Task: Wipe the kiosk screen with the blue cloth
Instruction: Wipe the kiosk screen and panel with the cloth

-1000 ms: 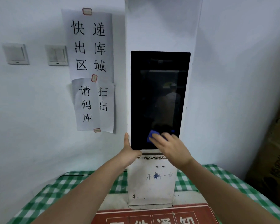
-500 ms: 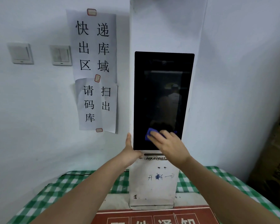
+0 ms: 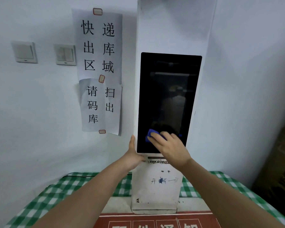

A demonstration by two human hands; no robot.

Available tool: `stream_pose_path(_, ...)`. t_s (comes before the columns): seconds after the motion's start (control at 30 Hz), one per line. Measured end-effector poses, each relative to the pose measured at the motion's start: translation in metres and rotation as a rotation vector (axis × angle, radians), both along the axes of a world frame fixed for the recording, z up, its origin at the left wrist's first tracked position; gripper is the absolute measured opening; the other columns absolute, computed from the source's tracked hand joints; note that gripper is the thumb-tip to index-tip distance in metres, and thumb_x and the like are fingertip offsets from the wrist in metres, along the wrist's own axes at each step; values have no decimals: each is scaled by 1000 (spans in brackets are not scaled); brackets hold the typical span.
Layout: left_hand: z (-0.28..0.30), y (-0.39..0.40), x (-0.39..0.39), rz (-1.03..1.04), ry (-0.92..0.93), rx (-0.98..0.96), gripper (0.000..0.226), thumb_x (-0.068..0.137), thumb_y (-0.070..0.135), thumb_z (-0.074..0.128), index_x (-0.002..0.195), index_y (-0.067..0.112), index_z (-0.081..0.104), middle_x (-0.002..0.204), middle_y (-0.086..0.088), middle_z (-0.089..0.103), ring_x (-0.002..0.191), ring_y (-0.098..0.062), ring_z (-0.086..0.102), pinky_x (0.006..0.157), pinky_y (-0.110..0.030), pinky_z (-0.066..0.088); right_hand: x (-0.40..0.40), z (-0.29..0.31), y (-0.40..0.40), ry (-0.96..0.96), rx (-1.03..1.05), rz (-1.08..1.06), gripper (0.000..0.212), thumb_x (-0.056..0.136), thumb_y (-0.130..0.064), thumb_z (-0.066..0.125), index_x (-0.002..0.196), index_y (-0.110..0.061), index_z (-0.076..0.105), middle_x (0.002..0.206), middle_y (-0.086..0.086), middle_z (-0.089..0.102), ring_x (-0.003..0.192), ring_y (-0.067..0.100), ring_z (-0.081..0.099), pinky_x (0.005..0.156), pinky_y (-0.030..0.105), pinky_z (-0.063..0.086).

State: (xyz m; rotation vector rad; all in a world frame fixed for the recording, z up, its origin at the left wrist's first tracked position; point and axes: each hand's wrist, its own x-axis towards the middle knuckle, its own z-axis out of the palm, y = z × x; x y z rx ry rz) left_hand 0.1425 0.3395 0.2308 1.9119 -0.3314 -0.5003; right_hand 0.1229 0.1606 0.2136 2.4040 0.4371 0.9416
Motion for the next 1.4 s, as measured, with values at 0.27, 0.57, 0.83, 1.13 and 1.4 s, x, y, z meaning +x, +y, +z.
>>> stream_pose_path(0.27, 3, 2, -3, -8, 2, -3, 95, 92, 5, 53, 149, 34, -16, 142, -18, 43, 123, -29, 50, 100, -36, 43, 4, -43, 11, 128, -57, 60, 63, 66, -10, 76, 126, -13, 59, 125, 4, 54, 89, 26, 55, 64, 33, 48)
stream_pose_path(0.57, 1, 4, -3, -28, -22, -27, 92, 91, 1, 51, 150, 31, -14, 139, -12, 46, 88, -14, 49, 62, -20, 43, 8, -3, 21, -8, 69, 15, 75, 57, -3, 75, 130, -8, 55, 125, 7, 57, 93, 29, 57, 65, 36, 51)
stream_pose_path(0.83, -8, 5, 5, 15, -3, 23, 93, 92, 11, 56, 150, 38, -12, 139, -13, 48, 123, -26, 50, 100, -34, 41, 8, -49, 23, 190, -38, 12, 68, 58, -15, 82, 123, -14, 61, 123, 4, 49, 89, 25, 50, 65, 33, 46)
stream_pose_path(1.13, -8, 2, 5, 74, 53, 20, 90, 92, 5, 52, 151, 16, -14, 148, -9, 38, 130, -23, 42, 90, -27, 39, 12, 1, 34, -14, 155, -42, 81, 55, -4, 78, 132, -10, 53, 127, 6, 52, 92, 28, 56, 66, 35, 49)
stream_pose_path(1.4, -16, 2, 8, 84, 69, 105, 89, 91, 17, 54, 152, 14, -10, 148, -11, 36, 131, -25, 41, 102, -33, 41, 8, -38, 36, 223, -79, 16, 54, 66, -15, 75, 119, -18, 64, 120, 0, 55, 89, 23, 55, 67, 32, 47)
